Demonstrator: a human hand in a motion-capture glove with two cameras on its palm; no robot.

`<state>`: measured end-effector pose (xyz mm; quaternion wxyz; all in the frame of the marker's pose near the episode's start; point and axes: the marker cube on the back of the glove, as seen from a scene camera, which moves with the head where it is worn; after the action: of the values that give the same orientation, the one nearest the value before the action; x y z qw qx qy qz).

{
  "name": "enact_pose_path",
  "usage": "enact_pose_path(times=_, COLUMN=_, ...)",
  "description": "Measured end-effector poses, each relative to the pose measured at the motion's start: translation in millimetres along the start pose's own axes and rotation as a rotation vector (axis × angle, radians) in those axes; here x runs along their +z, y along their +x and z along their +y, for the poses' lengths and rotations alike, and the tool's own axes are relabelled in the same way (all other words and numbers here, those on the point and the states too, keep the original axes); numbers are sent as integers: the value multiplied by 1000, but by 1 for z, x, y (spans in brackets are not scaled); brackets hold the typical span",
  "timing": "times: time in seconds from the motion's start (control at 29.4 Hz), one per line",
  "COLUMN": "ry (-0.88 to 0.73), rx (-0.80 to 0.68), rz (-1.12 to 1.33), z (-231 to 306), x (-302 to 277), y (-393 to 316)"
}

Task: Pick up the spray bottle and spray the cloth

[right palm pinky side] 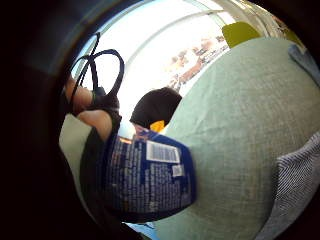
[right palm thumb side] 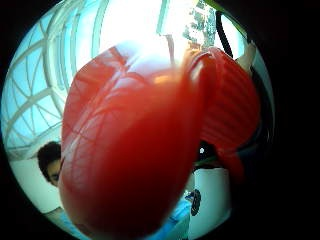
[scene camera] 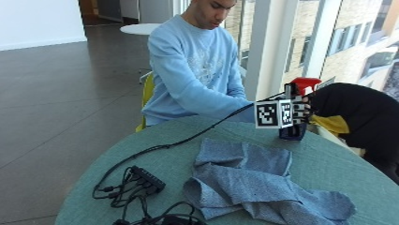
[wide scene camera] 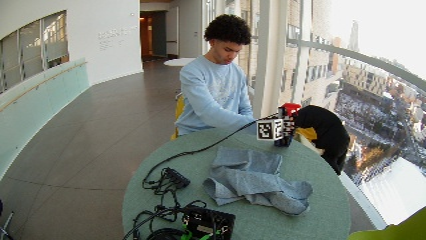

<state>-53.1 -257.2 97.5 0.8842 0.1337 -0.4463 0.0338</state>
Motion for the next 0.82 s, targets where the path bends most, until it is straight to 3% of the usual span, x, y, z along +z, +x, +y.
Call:
enact_pose_path(times=0.51, ry=-62, rx=21, rz=80, z=12, x=-7, y=-1)
enact_pose_path(times=0.82, ry=-65, rx=-10, rz=349, z=54, x=-89, y=-33)
